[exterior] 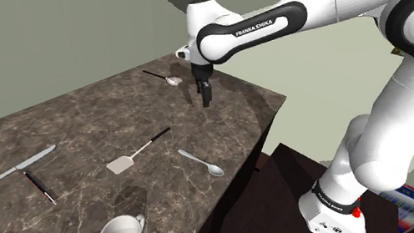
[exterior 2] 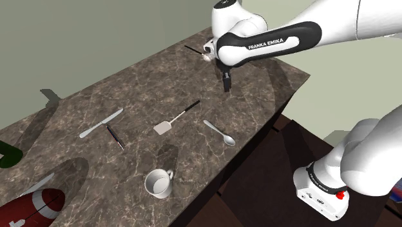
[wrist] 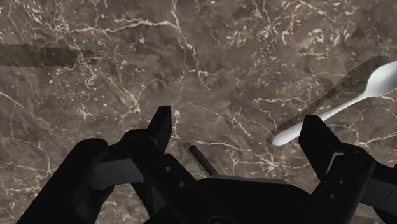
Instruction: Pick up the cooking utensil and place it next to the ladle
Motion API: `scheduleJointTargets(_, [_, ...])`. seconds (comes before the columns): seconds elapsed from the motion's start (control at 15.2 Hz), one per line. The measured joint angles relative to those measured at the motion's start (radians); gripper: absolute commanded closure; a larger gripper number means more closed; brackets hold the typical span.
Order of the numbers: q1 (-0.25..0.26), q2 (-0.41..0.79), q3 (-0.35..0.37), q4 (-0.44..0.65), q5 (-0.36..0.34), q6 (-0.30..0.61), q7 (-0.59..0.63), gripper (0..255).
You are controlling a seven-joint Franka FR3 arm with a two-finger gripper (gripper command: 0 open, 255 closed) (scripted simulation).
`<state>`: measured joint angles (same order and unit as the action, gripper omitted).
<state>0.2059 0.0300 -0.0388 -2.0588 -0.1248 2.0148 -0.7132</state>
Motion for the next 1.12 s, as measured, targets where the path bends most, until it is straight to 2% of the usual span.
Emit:
scheduleJointTargets(0.46, [0.035, 0.206, 0.049, 0.156, 0.008, 0.068, -0.16, 0])
scheduleJointTargets(1.12, [0.1, 0.474, 0.138, 0.402, -0.017, 0.109, -0.352, 0])
